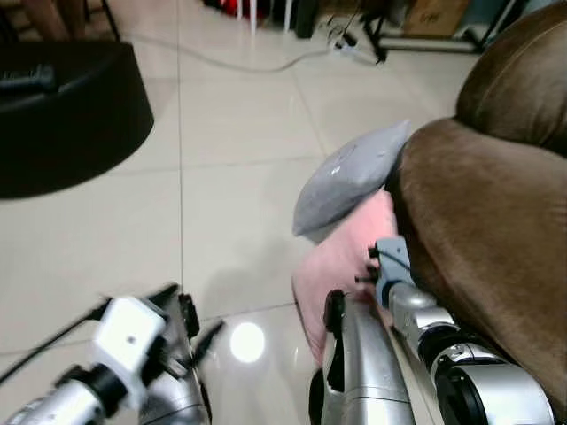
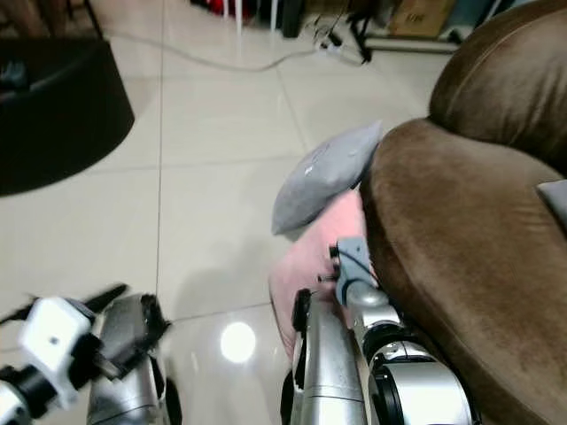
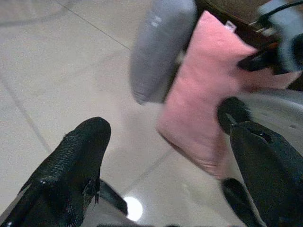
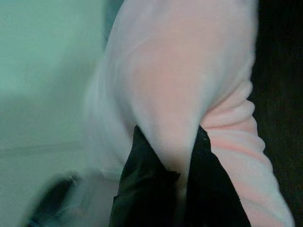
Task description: Move the pillow to the sofa from floor
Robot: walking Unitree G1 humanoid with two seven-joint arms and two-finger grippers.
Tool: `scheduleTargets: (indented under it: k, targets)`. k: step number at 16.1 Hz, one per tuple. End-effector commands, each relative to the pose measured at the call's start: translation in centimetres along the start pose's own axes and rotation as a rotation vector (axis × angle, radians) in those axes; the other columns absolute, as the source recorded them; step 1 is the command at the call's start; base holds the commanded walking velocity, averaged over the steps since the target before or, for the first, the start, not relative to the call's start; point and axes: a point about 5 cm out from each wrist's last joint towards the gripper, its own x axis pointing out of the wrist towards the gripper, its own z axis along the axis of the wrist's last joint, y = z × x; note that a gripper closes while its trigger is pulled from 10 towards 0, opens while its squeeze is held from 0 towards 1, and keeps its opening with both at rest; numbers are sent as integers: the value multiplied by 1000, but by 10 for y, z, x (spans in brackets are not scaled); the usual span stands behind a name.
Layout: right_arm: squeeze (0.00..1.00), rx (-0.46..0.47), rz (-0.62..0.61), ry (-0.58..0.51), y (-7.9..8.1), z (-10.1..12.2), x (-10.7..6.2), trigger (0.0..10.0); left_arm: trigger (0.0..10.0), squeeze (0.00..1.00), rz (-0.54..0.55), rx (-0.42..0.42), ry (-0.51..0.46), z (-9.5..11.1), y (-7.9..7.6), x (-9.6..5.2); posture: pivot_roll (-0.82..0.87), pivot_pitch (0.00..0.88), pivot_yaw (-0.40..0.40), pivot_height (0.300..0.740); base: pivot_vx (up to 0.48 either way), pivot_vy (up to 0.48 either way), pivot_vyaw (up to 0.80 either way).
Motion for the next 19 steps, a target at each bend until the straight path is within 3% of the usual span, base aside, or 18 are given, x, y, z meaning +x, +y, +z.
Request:
scheduleTargets:
  k: [1, 2, 7, 8, 9, 10, 11, 12, 13, 15, 16, 19]
  targets:
    - [0, 36, 48, -150, 0, 30, 0, 0, 10000, 647, 44, 8, -8, 1, 5, -1, 66, 0, -89, 454, 0, 0, 0]
    - [0, 109, 110, -312, -3, 54, -10, 0, 10000, 643, 108, 2, -46, 7, 12, -2, 55, 0, -89, 454, 0, 0, 0]
    - [0, 158, 147, -552, -15, 102, -43, 0, 10000, 647, 170, 8, -120, 14, 23, 21, 6, 0, -64, 454, 0, 0, 0]
    - [0, 178, 115, -698, -33, 134, -72, 0, 10000, 643, 199, 27, -168, 24, 27, 29, 1, 0, -62, 454, 0, 0, 0]
    - [0, 183, 102, -724, -38, 141, -78, 0, 10000, 643, 211, 29, -177, 25, 28, 31, 0, 0, -61, 454, 0, 0, 0]
    - [0, 198, 43, -820, -53, 168, -95, 0, 10000, 639, 266, 44, -193, 29, 35, 35, -3, 0, -65, 454, 0, 0, 0]
    - [0, 239, -14, -880, -65, 192, -111, 4314, 10000, 639, 311, 50, -218, 35, 40, 38, -1, 0, -69, 454, 0, 0, 0]
    - [0, 219, 2, -975, -67, 220, -132, 10000, 10000, 616, 362, 30, -231, 43, 45, 39, -3, 0, -70, 454, 0, 0, 0]
    - [0, 212, -25, -978, -69, 233, -141, 10000, 10000, 565, 395, 28, -266, 53, 48, 41, -5, 0, -71, 454, 0, 0, 0]
    - [0, 209, -53, -973, -64, 235, -143, 10000, 10000, 541, 411, 66, -292, 63, 50, 46, -2, 0, -79, 464, 0, 0, 0]
    - [0, 198, -52, -947, -54, 227, -136, 10000, 10000, 541, 452, 99, -297, 69, 55, 52, -1, 0, -83, 474, 0, 0, 0]
    - [0, 138, -131, -799, -31, 204, -114, 10000, 10000, 537, 513, 87, -318, 75, 61, 61, -9, 0, -80, 504, 0, 0, 0]
